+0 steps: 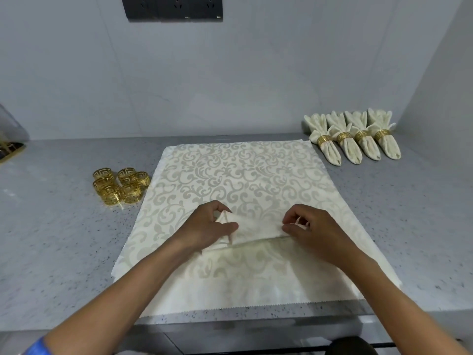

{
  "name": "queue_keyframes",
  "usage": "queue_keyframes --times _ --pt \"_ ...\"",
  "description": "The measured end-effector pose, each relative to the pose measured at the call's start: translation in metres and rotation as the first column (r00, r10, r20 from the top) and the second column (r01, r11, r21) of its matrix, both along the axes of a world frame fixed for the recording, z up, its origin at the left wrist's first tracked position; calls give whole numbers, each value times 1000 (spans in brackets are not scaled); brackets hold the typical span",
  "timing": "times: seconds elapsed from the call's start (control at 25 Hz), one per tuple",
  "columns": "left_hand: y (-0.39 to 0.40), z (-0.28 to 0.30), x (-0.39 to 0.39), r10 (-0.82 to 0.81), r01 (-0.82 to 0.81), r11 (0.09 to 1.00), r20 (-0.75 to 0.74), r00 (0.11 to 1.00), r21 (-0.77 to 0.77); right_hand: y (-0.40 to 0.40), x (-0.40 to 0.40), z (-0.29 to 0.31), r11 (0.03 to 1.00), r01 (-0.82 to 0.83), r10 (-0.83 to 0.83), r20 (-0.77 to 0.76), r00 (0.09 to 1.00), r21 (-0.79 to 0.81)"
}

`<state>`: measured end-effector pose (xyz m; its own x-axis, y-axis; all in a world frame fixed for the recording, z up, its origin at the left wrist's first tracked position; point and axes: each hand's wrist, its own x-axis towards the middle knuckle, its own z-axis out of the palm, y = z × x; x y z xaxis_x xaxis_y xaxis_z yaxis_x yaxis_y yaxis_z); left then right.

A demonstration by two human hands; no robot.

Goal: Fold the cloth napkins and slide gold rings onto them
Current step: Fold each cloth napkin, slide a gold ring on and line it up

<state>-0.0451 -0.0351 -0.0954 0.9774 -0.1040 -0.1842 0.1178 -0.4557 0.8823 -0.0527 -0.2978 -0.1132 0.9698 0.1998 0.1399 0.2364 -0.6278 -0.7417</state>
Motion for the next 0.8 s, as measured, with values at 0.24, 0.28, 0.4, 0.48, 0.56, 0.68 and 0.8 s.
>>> queue_keyframes --times 0.24,0.28,0.4,0.48,0.56,0.68,0.8 --pt "-3 -11 -2 -246 -82 820 478 844 567 -8 -9 -15 978 79 -38 207 978 -195" --pt "-7 -11 -2 -418 -89 752 578 701 653 -11 -12 -16 967 98 -34 261 965 -236" --pt "-16 -9 -10 -611 58 652 478 631 756 -16 -19 -21 937 119 28 411 911 -328" --pt "-17 -13 -14 -566 74 659 429 704 748 -19 -21 -22 926 142 33 448 893 -351" --pt "-17 -19 -21 -588 31 624 442 678 781 -21 -20 -24 915 156 48 485 873 -372" --pt "-9 -32 -23 -579 -91 653 572 580 752 -19 -22 -26 877 192 94 551 829 -440" --pt "-10 -28 -31 -574 -105 622 543 614 776 -10 -32 -14 820 255 83 547 833 -512"
